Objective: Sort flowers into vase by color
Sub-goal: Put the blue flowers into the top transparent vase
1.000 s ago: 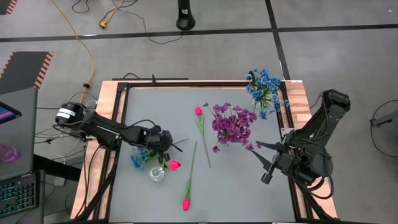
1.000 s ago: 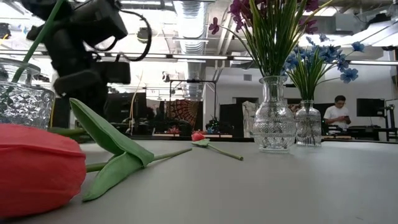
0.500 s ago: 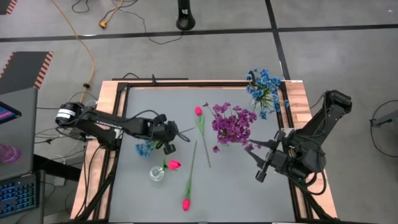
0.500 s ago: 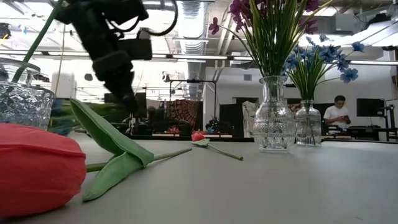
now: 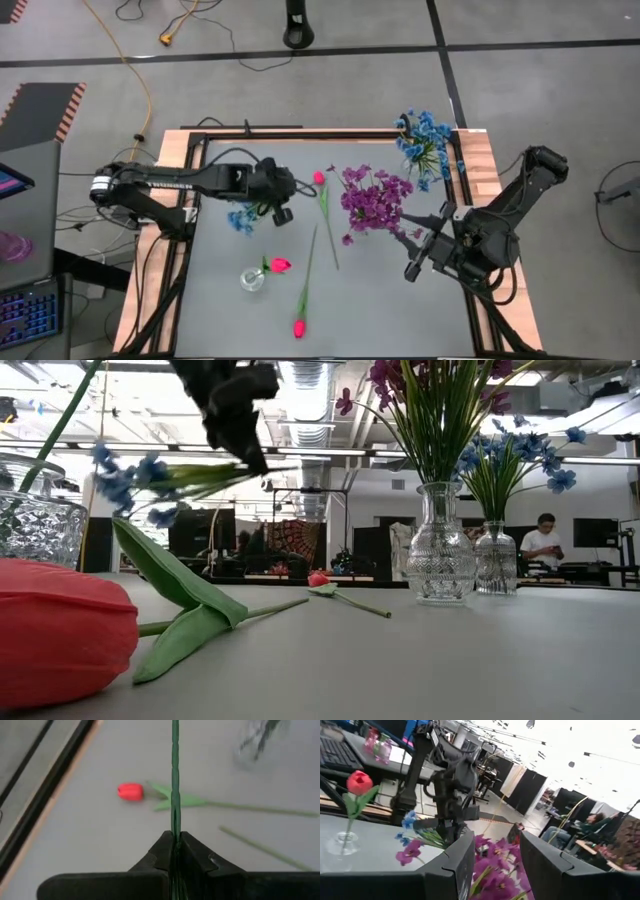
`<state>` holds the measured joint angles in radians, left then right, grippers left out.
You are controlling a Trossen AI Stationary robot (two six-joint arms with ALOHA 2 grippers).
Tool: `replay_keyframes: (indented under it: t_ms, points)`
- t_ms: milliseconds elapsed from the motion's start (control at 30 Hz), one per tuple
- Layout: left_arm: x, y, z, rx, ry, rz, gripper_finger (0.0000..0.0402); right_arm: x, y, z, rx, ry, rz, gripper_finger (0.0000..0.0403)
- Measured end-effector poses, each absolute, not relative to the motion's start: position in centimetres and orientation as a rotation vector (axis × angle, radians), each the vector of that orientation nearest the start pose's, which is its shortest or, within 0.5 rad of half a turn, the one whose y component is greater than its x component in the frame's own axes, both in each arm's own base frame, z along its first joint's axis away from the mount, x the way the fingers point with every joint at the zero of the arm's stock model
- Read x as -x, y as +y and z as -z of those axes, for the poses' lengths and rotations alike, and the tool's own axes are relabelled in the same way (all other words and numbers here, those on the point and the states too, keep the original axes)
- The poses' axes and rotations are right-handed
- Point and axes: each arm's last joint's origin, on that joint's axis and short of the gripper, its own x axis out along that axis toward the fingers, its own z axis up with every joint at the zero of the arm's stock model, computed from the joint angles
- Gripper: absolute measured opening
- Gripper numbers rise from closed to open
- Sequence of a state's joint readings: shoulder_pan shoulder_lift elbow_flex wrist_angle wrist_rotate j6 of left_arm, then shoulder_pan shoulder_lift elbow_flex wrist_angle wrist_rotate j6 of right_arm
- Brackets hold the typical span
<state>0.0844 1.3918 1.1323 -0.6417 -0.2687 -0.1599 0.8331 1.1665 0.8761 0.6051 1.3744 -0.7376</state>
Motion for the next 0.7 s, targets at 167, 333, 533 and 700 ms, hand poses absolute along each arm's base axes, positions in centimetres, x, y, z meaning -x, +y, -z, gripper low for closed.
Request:
replay_keyframes:
  t_ms: [167,333,533,700]
  points:
    - [-28.6,3.9,-31.3,0.085,0.810,-0.416,0.0009,-18.9,15.2,-35.7,0.521,0.046,0.516,0.0182]
    - [-28.8,4.3,-33.9,0.167,0.725,-0.385,0.0009,-19.8,14.7,-35.3,0.603,0.043,0.459,0.0182]
    - [-28.9,4.8,-36.5,0.248,0.635,-0.382,0.0009,-20.7,14.0,-34.6,0.694,0.076,0.414,0.0182]
    - [-28.8,5.1,-38.2,0.329,0.571,-0.385,0.0009,-21.1,13.3,-34.5,0.777,0.107,0.427,0.0182]
